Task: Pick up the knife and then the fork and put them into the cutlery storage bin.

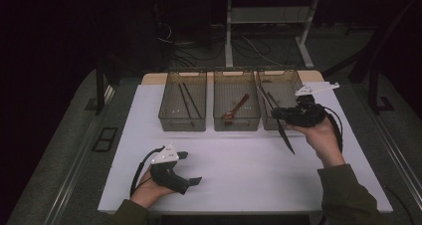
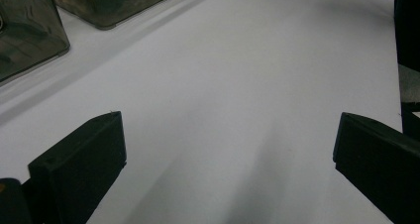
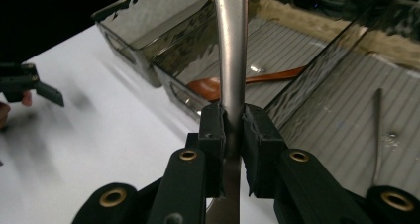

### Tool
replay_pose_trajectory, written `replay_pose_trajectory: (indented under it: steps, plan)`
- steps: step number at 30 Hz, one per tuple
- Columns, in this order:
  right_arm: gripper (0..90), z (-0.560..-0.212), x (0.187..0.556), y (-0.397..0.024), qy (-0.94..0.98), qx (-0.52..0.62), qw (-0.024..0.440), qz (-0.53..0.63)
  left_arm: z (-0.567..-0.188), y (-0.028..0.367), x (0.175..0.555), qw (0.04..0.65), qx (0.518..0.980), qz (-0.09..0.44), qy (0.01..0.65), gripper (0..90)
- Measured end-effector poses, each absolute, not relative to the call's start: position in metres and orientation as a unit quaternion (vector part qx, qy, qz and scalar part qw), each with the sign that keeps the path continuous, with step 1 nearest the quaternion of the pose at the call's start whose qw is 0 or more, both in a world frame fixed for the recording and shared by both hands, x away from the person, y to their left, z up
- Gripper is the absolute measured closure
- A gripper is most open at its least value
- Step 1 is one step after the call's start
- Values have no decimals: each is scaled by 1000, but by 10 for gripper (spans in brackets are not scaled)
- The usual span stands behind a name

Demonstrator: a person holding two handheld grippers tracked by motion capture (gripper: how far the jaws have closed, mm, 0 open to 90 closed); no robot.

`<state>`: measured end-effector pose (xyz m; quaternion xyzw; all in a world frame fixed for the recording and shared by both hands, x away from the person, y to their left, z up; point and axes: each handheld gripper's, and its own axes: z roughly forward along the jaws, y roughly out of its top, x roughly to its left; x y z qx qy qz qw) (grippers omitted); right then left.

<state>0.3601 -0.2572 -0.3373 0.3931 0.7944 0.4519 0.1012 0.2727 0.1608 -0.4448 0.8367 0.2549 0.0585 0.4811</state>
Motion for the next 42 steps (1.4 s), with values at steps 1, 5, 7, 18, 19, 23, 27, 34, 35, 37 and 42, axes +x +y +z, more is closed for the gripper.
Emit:
replay_pose_trajectory:
  steps: [1,5,7,18,19,23,27,34,35,37,42]
  plan:
    - [785,-337,360,-259,792,393,104,455,-445,161,273,480,838,58,254,0]
    - [785,-336,362,-267,782,400,120,464,-445,161,273,480,837,58,255,0]
    - [785,-334,363,-272,775,409,125,465,-445,160,273,480,838,57,254,0]
    - [784,-307,384,-296,734,442,186,481,-444,160,272,484,835,56,257,0]
    - [784,-304,387,-298,732,443,191,481,-444,160,272,484,835,56,257,0]
    - [784,-295,400,-305,722,453,209,479,-444,160,272,484,835,55,257,0]
    - [784,-294,417,-308,718,459,230,469,-444,160,272,482,837,56,254,0]
    - [784,-309,448,-311,708,490,247,444,-444,160,272,484,835,56,255,0]
    - [785,-313,452,-311,711,490,246,439,-444,160,272,484,835,56,256,0]
    - [784,-320,458,-309,715,494,249,426,-444,161,272,485,834,55,256,0]
    - [784,-334,466,-308,725,500,243,407,-444,161,272,486,834,56,255,0]
